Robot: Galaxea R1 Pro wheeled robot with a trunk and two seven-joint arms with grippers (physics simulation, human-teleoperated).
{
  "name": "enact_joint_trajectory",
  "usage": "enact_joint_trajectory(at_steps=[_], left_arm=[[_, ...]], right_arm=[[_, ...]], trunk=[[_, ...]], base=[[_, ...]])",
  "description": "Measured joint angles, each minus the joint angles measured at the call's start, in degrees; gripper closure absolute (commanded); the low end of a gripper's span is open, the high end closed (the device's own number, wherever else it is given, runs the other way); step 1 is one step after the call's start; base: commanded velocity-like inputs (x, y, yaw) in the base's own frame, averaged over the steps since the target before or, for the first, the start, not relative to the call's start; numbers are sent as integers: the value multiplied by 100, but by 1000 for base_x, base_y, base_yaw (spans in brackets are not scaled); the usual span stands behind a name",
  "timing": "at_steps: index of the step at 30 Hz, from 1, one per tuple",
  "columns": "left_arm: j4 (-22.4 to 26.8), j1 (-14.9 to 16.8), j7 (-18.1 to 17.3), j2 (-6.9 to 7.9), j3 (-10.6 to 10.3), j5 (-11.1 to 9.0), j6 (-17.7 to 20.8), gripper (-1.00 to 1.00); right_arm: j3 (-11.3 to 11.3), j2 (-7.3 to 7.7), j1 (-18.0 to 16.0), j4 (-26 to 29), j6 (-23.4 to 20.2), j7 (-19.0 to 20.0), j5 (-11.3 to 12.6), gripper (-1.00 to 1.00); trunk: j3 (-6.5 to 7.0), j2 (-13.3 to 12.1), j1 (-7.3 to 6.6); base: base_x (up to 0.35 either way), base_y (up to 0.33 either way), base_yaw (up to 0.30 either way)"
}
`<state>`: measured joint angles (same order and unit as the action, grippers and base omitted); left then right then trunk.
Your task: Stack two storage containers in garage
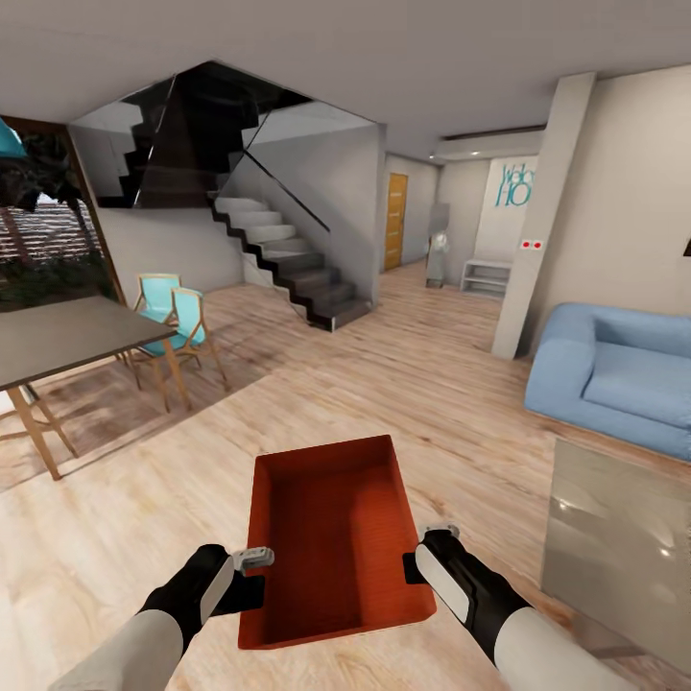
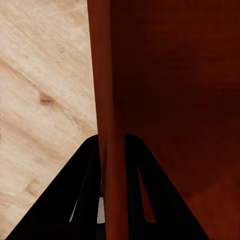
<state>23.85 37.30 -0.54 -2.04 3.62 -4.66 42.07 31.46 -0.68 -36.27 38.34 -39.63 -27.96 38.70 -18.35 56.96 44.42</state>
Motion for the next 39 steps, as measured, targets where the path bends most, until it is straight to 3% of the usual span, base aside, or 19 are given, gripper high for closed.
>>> enact_joint_trajectory(at_steps=[28,39], left_arm=[[0,0,-3,0,3,6,0,100],[2,-2,-1,2,0,-1,1,100]], right_arm=[[1,0,0,0,1,0,0,100],[2,-1,-1,-3,2,1,0,100]], trunk=[[85,0,0],[96,0,0]], base=[[303,198,-241],[317,156,-63]])
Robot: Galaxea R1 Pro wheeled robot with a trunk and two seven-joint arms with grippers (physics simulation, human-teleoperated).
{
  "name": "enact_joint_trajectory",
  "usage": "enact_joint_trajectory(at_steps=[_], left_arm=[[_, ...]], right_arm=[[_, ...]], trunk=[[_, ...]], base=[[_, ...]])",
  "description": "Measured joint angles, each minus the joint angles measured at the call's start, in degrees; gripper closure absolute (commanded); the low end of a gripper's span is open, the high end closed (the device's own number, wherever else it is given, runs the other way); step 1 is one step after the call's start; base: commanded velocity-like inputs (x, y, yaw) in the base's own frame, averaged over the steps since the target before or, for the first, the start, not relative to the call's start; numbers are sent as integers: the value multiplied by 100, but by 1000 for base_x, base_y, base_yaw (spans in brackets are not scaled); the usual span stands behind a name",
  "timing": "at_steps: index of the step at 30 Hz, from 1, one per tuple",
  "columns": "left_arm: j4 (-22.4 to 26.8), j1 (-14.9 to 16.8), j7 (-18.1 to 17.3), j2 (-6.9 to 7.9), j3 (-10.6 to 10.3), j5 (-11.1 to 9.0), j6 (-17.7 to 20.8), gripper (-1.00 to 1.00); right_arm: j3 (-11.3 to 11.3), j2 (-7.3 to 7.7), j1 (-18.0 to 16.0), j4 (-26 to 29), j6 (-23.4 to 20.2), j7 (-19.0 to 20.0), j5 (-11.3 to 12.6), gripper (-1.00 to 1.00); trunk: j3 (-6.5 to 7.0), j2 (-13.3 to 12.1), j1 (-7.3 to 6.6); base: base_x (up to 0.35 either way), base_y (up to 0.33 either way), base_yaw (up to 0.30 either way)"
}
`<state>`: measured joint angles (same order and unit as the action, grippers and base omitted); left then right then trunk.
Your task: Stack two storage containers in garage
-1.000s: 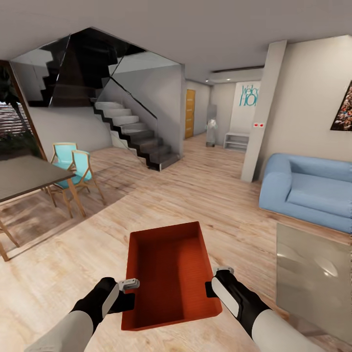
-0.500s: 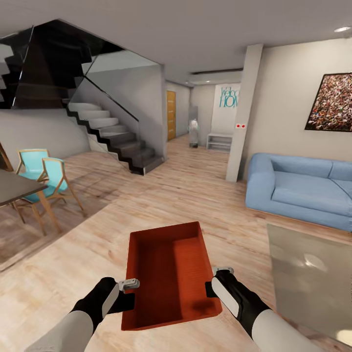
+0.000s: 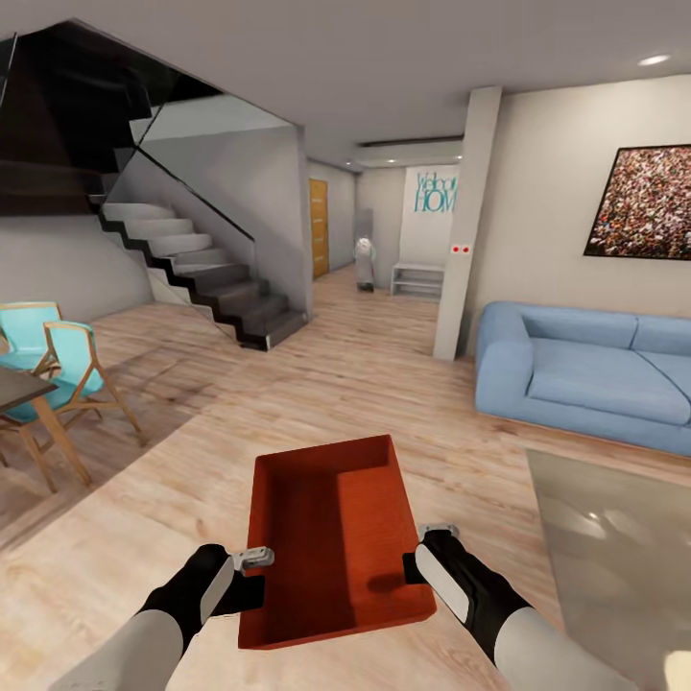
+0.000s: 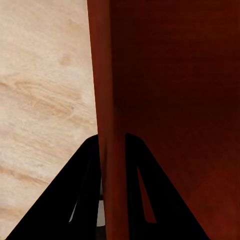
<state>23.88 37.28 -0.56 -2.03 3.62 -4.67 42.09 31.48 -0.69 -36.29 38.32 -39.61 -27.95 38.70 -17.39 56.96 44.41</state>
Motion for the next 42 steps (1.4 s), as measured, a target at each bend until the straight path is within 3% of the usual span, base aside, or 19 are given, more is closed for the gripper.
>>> enact_joint_trajectory(at_steps=[20,42], left_arm=[[0,0,-3,1,-2,1,-1,100],[0,0,-1,1,-5,-4,-1,100]], right_arm=[[0,0,0,0,-1,0,-1,100],[0,0,0,0,0,-1,1,100]], trunk=[[0,0,0],[0,0,0]], base=[[326,103,0],[334,-21,0]])
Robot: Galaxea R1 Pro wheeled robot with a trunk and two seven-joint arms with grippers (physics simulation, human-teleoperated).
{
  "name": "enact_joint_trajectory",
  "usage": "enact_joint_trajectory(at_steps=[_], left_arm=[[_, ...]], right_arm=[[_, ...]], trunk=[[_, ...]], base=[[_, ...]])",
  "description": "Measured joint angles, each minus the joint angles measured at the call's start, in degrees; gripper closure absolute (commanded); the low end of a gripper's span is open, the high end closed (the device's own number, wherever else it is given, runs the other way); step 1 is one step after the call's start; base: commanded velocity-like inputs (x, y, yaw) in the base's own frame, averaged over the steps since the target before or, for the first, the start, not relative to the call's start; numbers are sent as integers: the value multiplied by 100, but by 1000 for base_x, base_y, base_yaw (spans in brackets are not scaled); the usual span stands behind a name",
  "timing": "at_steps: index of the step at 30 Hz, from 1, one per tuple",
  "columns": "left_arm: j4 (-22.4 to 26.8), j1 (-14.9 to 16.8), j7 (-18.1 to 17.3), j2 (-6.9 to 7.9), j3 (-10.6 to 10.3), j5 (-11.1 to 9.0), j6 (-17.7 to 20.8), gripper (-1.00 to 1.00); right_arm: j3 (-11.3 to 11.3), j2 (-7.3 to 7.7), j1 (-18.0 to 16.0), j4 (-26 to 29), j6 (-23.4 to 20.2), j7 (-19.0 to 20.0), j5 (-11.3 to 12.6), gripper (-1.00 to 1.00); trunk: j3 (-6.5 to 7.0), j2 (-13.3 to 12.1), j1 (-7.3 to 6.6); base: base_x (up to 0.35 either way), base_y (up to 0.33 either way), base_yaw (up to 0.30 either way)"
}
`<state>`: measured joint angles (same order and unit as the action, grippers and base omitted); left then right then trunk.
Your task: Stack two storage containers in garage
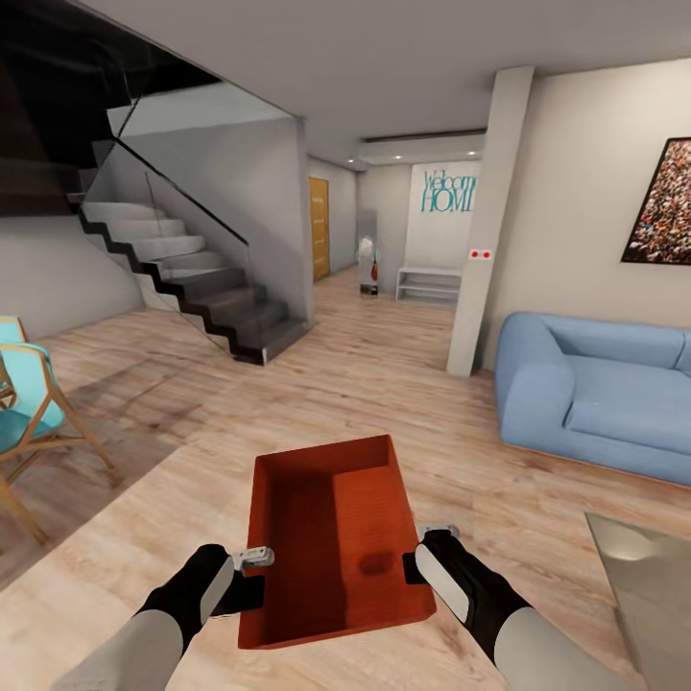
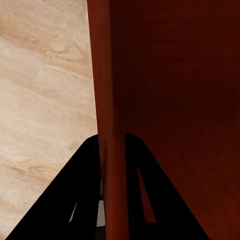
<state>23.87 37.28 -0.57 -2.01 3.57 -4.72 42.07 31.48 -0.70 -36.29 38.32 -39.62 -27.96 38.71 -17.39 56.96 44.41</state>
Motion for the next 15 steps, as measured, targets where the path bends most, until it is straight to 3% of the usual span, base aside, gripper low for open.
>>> enact_joint_trajectory(at_steps=[15], left_arm=[[0,0,-2,-2,8,10,0,100]], right_arm=[[0,0,0,0,0,0,-1,100]], trunk=[[0,0,0]], base=[[334,0,0]])
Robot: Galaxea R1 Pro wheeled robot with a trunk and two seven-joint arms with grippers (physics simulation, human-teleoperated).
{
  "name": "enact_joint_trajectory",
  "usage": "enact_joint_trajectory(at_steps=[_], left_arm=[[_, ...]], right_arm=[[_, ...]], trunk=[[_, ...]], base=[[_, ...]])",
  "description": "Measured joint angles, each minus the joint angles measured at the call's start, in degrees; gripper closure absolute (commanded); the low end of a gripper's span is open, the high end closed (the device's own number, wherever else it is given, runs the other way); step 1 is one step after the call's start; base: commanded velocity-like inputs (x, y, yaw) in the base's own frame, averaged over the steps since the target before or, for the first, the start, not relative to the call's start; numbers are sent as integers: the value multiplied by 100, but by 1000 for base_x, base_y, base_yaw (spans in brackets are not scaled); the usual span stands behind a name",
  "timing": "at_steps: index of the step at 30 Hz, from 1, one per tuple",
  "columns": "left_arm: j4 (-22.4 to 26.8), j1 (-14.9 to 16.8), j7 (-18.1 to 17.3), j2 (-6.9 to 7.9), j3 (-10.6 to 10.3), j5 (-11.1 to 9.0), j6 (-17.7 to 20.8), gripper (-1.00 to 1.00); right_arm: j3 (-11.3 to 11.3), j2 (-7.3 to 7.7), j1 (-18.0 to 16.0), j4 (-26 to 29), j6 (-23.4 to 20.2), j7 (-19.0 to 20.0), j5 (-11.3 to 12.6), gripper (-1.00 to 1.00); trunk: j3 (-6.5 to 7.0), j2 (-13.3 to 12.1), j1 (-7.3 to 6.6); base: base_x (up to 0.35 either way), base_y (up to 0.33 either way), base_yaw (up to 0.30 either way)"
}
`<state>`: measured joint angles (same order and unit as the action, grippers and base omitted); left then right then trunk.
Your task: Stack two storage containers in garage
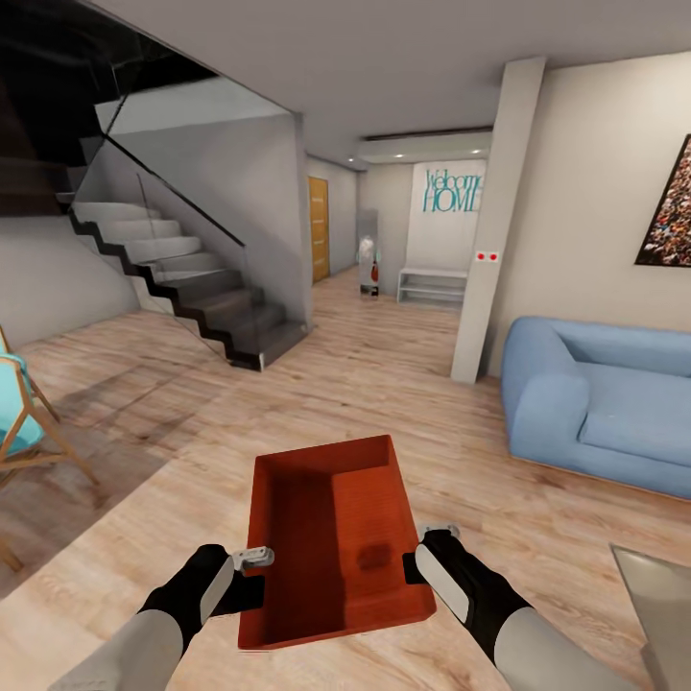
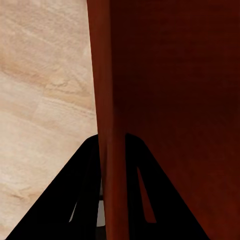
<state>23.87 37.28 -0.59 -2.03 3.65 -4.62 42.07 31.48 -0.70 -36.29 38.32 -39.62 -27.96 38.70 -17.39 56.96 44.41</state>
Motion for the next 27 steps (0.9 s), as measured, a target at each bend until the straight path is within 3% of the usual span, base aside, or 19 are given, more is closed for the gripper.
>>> enact_joint_trajectory(at_steps=[5,18,27], left_arm=[[0,0,0,0,0,0,-1,100],[-2,1,1,-3,2,6,-1,100],[0,0,2,0,-2,-2,0,100]], right_arm=[[0,0,0,0,1,0,0,100],[-4,1,1,2,-2,1,-2,100],[0,0,0,0,0,0,1,100]], trunk=[[0,0,0],[0,0,0],[0,0,0]], base=[[334,0,-41],[334,0,-239],[334,0,-26]])
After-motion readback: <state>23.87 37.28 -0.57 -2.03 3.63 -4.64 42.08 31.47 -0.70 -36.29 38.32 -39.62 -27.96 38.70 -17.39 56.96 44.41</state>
